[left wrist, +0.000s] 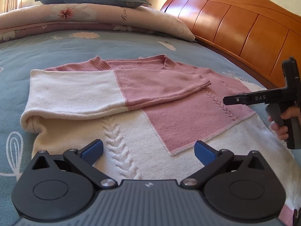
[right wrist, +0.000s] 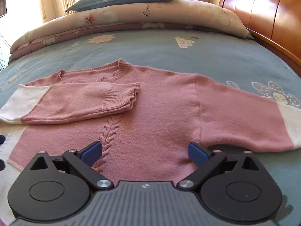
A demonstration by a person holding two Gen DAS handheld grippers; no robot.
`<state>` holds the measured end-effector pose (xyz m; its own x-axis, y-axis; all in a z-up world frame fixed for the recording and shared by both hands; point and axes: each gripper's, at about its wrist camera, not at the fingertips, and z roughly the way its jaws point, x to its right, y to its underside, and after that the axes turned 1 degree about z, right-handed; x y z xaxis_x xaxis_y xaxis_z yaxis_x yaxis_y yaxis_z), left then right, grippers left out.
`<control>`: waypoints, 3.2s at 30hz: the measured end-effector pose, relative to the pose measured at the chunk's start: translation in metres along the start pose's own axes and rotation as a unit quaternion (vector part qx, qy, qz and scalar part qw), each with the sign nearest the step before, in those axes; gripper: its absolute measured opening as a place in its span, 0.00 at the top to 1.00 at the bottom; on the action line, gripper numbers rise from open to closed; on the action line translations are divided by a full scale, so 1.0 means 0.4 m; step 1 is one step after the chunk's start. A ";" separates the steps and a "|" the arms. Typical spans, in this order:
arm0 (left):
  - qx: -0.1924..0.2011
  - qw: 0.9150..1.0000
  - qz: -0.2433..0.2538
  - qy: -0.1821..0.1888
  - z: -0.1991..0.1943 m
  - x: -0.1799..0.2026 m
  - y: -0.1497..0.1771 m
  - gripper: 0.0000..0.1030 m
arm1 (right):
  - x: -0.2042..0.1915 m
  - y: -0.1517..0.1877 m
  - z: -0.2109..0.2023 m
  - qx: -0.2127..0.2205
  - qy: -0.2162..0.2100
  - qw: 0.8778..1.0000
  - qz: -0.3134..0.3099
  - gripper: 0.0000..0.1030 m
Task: Fold clothes
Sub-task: 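Move the open right gripper across the sweater to the other sleeve, then close the right gripper on the white sleeve cuff, then lift the white cuff up off the bed with the right gripper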
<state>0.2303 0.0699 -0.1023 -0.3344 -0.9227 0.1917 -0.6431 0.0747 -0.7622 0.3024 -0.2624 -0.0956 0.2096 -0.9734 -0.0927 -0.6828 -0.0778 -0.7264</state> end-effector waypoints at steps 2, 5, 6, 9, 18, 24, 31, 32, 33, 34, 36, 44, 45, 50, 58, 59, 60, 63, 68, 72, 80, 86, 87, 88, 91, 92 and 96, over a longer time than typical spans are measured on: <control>0.000 1.000 0.007 -0.004 0.002 0.005 0.001 0.01 | 0.013 -0.003 -0.041 0.010 0.008 1.000 0.003 0.03; -0.001 1.000 0.013 -0.009 0.003 0.011 0.002 0.01 | 0.036 -0.015 -0.086 0.025 0.004 1.000 0.016 0.03; -0.001 1.000 0.014 -0.010 0.003 0.011 0.003 0.01 | 0.036 -0.023 -0.091 0.030 -0.001 0.999 0.019 0.03; 0.000 1.000 0.018 -0.011 0.003 0.012 0.004 0.01 | 0.029 -0.048 -0.093 0.043 -0.018 0.999 0.021 0.02; -0.002 1.000 0.023 -0.012 0.004 0.014 0.004 0.01 | 0.027 -0.023 0.021 -0.011 -0.025 0.998 0.051 0.03; -0.001 0.999 0.034 -0.019 0.007 0.022 0.009 0.01 | 0.131 -0.020 -0.125 0.018 -0.025 0.995 0.090 0.06; 0.005 0.998 0.040 -0.041 -0.016 0.044 -0.011 0.01 | 0.439 0.045 -0.240 0.054 -0.003 0.960 0.276 0.22; 0.017 0.998 0.043 -0.042 -0.027 0.054 -0.019 0.01 | 0.479 0.057 -0.248 0.061 -0.001 0.952 0.300 0.24; 0.028 0.998 0.046 -0.043 -0.039 0.063 -0.027 0.01 | 0.518 0.070 -0.257 0.067 0.000 0.943 0.325 0.26; 0.039 0.998 0.044 -0.033 -0.049 0.072 -0.037 0.01 | 0.557 0.080 -0.263 0.076 0.001 0.934 0.348 0.27; 0.051 0.998 0.026 -0.010 -0.055 0.092 -0.058 0.01 | 0.634 0.099 -0.270 0.094 0.002 0.914 0.395 0.27; 0.033 0.999 0.032 0.006 0.021 0.156 -0.081 0.01 | 0.830 0.149 -0.204 0.121 -0.003 0.846 0.519 0.39; 0.029 0.999 0.034 0.003 0.031 0.159 -0.080 0.01 | 0.842 0.153 -0.191 0.121 -0.002 0.842 0.526 0.40; 0.018 1.000 0.005 0.014 0.062 0.134 -0.066 0.01 | 0.889 0.156 -0.138 0.128 0.004 0.825 0.551 0.44; 0.030 0.999 -0.001 0.010 0.062 0.121 -0.053 0.01 | 0.918 0.122 -0.097 0.159 0.015 0.833 0.530 0.44; 0.034 0.999 -0.004 0.011 0.061 0.119 -0.054 0.01 | 0.921 0.118 -0.092 0.162 0.018 0.835 0.526 0.44; 0.035 0.999 -0.006 0.013 0.061 0.118 -0.055 0.01 | 0.920 0.112 -0.089 0.163 0.022 0.838 0.520 0.44; 0.036 0.999 -0.008 0.013 0.063 0.115 -0.056 0.01 | 0.915 0.095 -0.083 0.158 0.042 0.851 0.499 0.52; 0.040 0.999 -0.004 0.007 0.055 0.111 -0.057 0.01 | 0.901 0.088 -0.086 0.126 0.098 0.869 0.468 0.91; 0.045 0.999 -0.009 0.000 0.046 0.100 -0.060 0.01 | 0.877 0.055 -0.101 0.115 0.113 0.880 0.447 0.91; 0.062 0.996 0.016 -0.059 0.016 0.093 -0.068 0.01 | 0.737 -0.077 -0.165 0.122 0.105 0.920 0.356 0.91; 0.065 0.995 0.033 -0.073 -0.007 0.083 -0.076 0.01 | 0.583 -0.186 -0.189 0.125 0.066 0.945 0.295 0.91; 0.064 0.994 0.033 -0.076 -0.009 0.081 -0.077 0.01 | 0.554 -0.205 -0.191 0.124 0.060 0.949 0.283 0.91; 0.061 0.995 0.033 -0.077 -0.010 0.077 -0.078 0.01 | 0.525 -0.223 -0.193 0.124 0.054 0.953 0.270 0.91; 0.056 0.995 0.027 -0.080 -0.021 0.064 -0.081 0.01 | 0.442 -0.273 -0.194 0.120 0.036 0.963 0.238 0.91; 0.055 0.995 0.025 -0.081 -0.024 0.060 -0.082 0.01 | 0.416 -0.286 -0.191 0.118 0.031 0.965 0.231 0.91; 0.063 0.994 0.016 -0.090 -0.049 0.039 -0.089 0.01 | 0.314 -0.328 -0.174 0.111 0.011 0.973 0.202 0.91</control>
<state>0.2345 0.0604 -0.0600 -0.2173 -0.9742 0.0617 -0.5394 0.0671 -0.8394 0.3697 -0.3892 0.0355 -0.0609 -0.9194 -0.3885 -0.5383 0.3580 -0.7629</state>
